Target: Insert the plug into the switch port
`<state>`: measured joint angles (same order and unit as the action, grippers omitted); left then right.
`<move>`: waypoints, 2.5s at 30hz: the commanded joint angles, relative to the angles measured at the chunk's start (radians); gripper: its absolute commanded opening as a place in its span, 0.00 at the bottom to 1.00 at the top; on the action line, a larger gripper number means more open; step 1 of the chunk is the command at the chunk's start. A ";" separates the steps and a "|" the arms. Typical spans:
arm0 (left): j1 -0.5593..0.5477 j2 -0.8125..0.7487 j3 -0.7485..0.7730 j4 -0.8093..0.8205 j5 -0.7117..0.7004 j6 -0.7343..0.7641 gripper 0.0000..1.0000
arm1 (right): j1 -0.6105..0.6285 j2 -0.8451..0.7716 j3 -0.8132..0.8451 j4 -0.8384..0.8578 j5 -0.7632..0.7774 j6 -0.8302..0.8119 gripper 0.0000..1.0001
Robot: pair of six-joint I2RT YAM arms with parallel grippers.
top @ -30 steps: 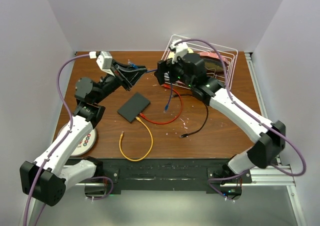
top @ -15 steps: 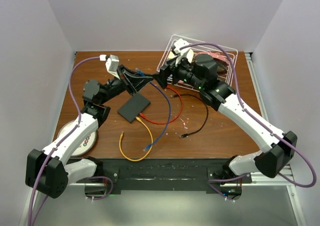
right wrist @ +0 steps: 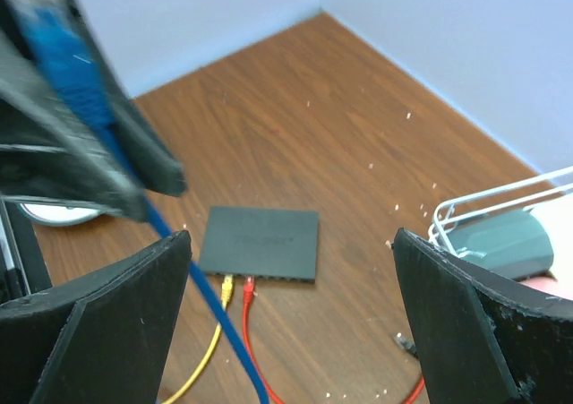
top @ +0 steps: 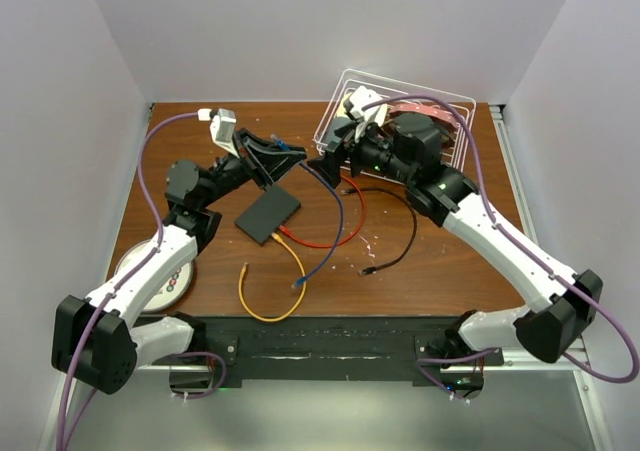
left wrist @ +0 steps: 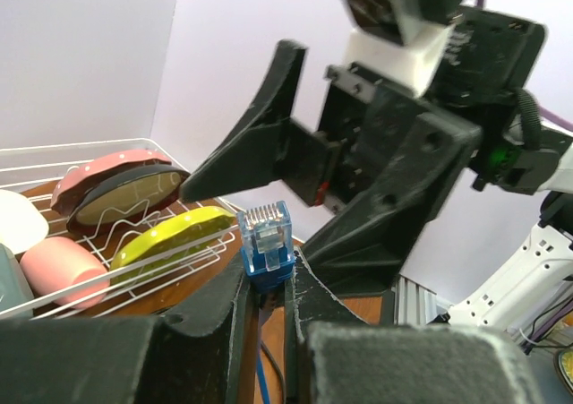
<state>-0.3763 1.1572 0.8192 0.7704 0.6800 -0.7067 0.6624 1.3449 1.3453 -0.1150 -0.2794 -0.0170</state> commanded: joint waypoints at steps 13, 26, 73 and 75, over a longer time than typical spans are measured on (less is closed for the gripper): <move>-0.006 0.019 0.006 0.067 -0.023 -0.022 0.00 | 0.005 0.046 0.058 -0.002 -0.184 0.041 0.97; -0.006 0.032 0.001 0.099 -0.002 -0.042 0.01 | 0.006 0.158 0.121 0.094 -0.135 0.155 0.12; 0.119 0.134 0.095 0.458 0.262 -0.203 0.00 | -0.033 0.168 0.235 -0.312 -0.439 -0.152 0.02; 0.119 0.124 0.081 0.443 0.237 -0.206 0.00 | -0.032 0.148 0.230 -0.290 -0.365 -0.124 0.26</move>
<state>-0.2619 1.2961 0.8791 1.1519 0.9424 -0.8806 0.6273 1.5120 1.5372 -0.4377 -0.7410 -0.1841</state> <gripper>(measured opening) 0.156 0.061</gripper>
